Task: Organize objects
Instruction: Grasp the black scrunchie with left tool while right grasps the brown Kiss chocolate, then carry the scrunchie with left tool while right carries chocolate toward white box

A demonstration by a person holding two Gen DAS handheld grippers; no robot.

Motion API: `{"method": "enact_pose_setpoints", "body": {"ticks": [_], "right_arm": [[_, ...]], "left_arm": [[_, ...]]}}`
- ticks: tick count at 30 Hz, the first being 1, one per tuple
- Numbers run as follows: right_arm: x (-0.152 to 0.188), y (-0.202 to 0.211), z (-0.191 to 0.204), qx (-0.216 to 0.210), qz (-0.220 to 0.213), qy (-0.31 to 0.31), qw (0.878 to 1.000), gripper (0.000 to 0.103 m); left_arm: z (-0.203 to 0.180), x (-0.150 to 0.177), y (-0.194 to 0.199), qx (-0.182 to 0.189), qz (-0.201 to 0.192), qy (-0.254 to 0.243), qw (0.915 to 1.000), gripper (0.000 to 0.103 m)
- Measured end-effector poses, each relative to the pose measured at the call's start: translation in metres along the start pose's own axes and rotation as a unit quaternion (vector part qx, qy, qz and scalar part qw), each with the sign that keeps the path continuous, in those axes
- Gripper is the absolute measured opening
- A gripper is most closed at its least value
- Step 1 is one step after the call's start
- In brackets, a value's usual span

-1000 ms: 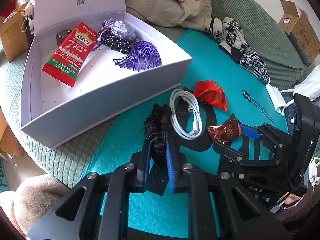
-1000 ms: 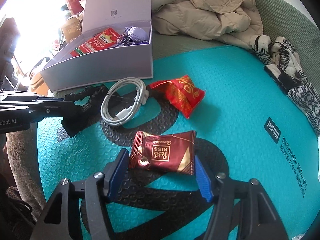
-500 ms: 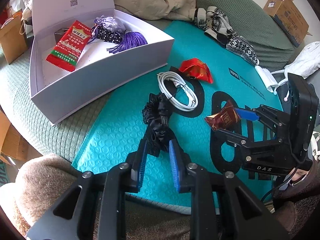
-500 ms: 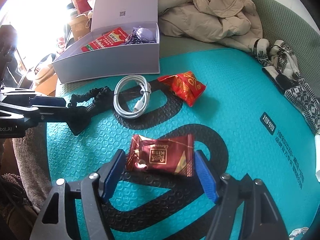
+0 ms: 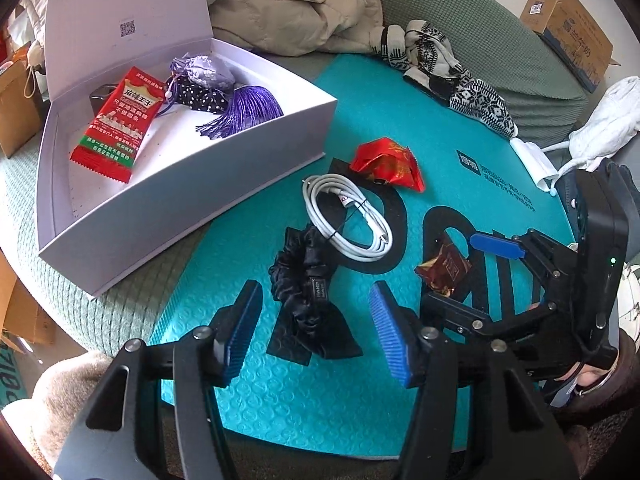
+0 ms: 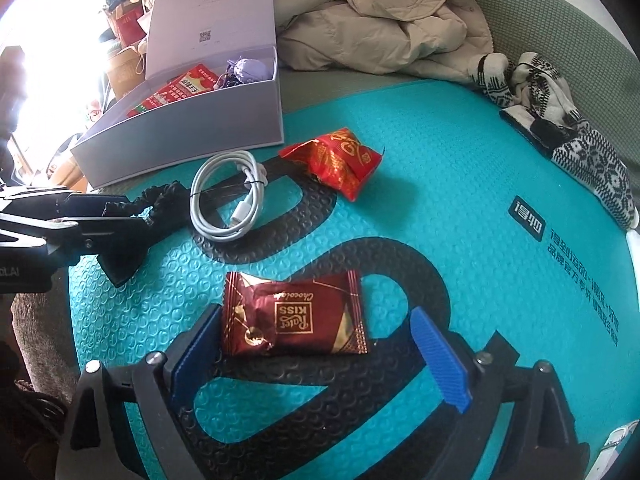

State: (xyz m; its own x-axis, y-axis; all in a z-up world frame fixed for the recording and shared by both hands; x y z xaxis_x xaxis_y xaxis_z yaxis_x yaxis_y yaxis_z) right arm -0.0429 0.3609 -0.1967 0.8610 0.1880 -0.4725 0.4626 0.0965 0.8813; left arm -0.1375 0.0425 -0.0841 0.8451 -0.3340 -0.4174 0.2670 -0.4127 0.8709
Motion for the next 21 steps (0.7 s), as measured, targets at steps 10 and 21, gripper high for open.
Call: {"method": "enact_pose_setpoints", "body": {"ticks": [10, 21], "right_arm": [[0.000, -0.001, 0.003, 0.001, -0.006, 0.000, 1.000, 0.090], [-0.004, 0.005, 0.012, -0.008, -0.017, 0.015, 1.000, 0.051]], "left_arm": [[0.002, -0.007, -0.021, -0.014, 0.005, -0.006, 0.9999, 0.054], [0.001, -0.006, -0.021, -0.064, -0.001, -0.032, 0.9975, 0.016]]}}
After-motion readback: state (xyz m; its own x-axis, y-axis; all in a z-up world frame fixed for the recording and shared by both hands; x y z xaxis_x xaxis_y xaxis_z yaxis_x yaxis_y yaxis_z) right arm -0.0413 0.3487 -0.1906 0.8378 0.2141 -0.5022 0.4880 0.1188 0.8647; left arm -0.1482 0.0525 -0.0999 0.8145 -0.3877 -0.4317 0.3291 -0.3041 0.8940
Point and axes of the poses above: each gripper's, at about its wrist camera, not at the fingertips, and y roughly against the way its jaws point, z to its left, x to its underside, the point moved 2 cm from there along -y, roughly the way its jaws point, and after that the axes turned 7 degrees about z, right-handed, at the moved point
